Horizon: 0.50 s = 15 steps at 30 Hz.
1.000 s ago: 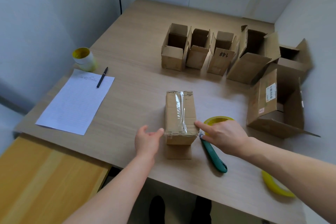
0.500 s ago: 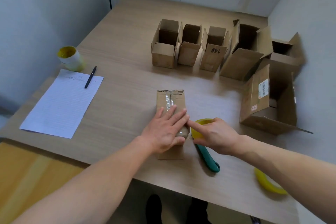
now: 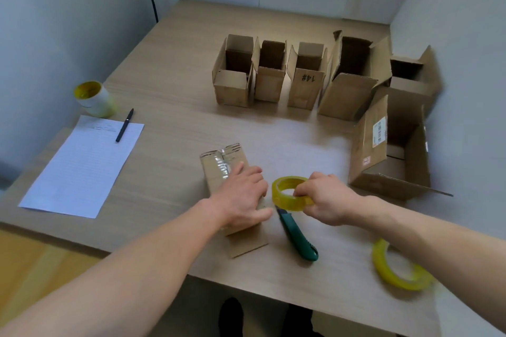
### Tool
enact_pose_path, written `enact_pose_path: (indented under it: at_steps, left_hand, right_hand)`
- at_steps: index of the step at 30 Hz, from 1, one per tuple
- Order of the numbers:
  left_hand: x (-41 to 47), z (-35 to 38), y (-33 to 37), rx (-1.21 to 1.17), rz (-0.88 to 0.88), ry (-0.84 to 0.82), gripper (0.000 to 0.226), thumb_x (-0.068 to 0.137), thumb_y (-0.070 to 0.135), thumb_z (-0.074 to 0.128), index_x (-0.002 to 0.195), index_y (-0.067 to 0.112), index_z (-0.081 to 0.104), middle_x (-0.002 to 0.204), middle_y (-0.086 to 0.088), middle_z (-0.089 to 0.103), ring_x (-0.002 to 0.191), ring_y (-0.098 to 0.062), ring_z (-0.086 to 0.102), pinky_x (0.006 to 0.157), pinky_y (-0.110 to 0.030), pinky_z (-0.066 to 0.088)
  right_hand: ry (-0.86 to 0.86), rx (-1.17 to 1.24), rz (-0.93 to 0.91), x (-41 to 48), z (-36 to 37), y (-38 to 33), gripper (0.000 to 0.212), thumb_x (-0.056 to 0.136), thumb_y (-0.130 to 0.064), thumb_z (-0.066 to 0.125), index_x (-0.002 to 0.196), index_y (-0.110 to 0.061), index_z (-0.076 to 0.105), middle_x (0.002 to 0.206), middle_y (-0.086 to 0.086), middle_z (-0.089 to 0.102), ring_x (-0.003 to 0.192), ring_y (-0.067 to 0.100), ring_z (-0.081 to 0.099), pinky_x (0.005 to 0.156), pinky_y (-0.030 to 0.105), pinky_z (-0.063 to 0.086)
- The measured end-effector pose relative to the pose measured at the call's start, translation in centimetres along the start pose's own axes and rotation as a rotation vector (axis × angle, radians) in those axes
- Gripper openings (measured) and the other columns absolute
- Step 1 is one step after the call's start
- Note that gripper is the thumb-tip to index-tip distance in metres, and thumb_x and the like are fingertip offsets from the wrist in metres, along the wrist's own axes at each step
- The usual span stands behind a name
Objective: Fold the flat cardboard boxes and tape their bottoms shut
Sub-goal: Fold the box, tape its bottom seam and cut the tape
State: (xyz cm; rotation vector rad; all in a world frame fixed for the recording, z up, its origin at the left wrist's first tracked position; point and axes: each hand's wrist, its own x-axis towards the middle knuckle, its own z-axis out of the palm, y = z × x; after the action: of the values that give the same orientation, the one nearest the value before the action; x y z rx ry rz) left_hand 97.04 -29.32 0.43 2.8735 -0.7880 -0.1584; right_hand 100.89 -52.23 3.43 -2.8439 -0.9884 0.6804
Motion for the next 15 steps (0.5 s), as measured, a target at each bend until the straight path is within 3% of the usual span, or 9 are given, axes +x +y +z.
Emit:
enact_pose_path:
  at_steps: [3, 5, 8, 12, 15]
  left_hand:
    - [0.1, 0.8, 0.0, -0.103, -0.033, 0.129, 0.042, 0.077, 0.062, 0.042, 0.073, 0.022, 0.053, 0.075, 0.002, 0.056, 0.091, -0.025, 0.054, 0.091, -0.042, 0.033]
    - [0.6, 0.5, 0.2, -0.194, -0.09, 0.129, 0.039, 0.078, 0.062, 0.04, 0.076, 0.024, 0.047, 0.071, 0.006, 0.051, 0.085, -0.023, 0.051, 0.09, -0.039, 0.033]
    - [1.2, 0.2, 0.4, -0.301, -0.173, 0.12, 0.051, 0.081, 0.064, 0.034, 0.102, 0.023, 0.054, 0.073, 0.007, 0.058, 0.085, -0.018, 0.048, 0.096, -0.038, 0.032]
    - [1.5, -0.2, 0.8, -0.341, -0.23, 0.053, 0.065, 0.087, 0.064, 0.031, 0.138, 0.029, 0.049, 0.075, 0.008, 0.057, 0.091, -0.017, 0.048, 0.114, -0.043, 0.019]
    - [2.5, -0.7, 1.6, -0.307, -0.295, -0.079, 0.056, 0.094, 0.062, 0.043, 0.147, 0.044, 0.037, 0.095, 0.001, 0.07, 0.115, -0.02, 0.053, 0.12, -0.045, 0.003]
  right_hand:
    - [0.017, -0.045, -0.056, -0.1, -0.1, -0.1, 0.029, 0.091, -0.032, 0.05, 0.118, -0.034, 0.062, 0.101, 0.002, 0.058, 0.112, 0.023, 0.045, 0.09, 0.037, 0.04]
    - [0.061, -0.113, -0.09, 0.1, -0.1, -0.4, 0.023, 0.092, -0.03, 0.047, 0.11, -0.033, 0.062, 0.099, -0.001, 0.061, 0.113, 0.023, 0.045, 0.086, 0.039, 0.042]
    - [0.122, -0.196, -0.093, 0.9, 0.1, -0.5, 0.02, 0.094, -0.031, 0.044, 0.107, -0.032, 0.06, 0.096, -0.005, 0.062, 0.11, 0.024, 0.046, 0.074, 0.037, 0.039]
    - [0.15, -0.24, -0.037, 1.4, -1.1, 0.4, 0.027, 0.099, -0.047, 0.04, 0.104, -0.026, 0.057, 0.076, -0.005, 0.046, 0.102, 0.026, 0.046, 0.066, 0.034, 0.033]
    - [0.26, -0.266, -0.128, 1.3, -1.8, 0.5, 0.029, 0.097, -0.048, 0.047, 0.104, -0.024, 0.063, 0.088, 0.002, 0.061, 0.099, 0.027, 0.05, 0.064, 0.034, 0.039]
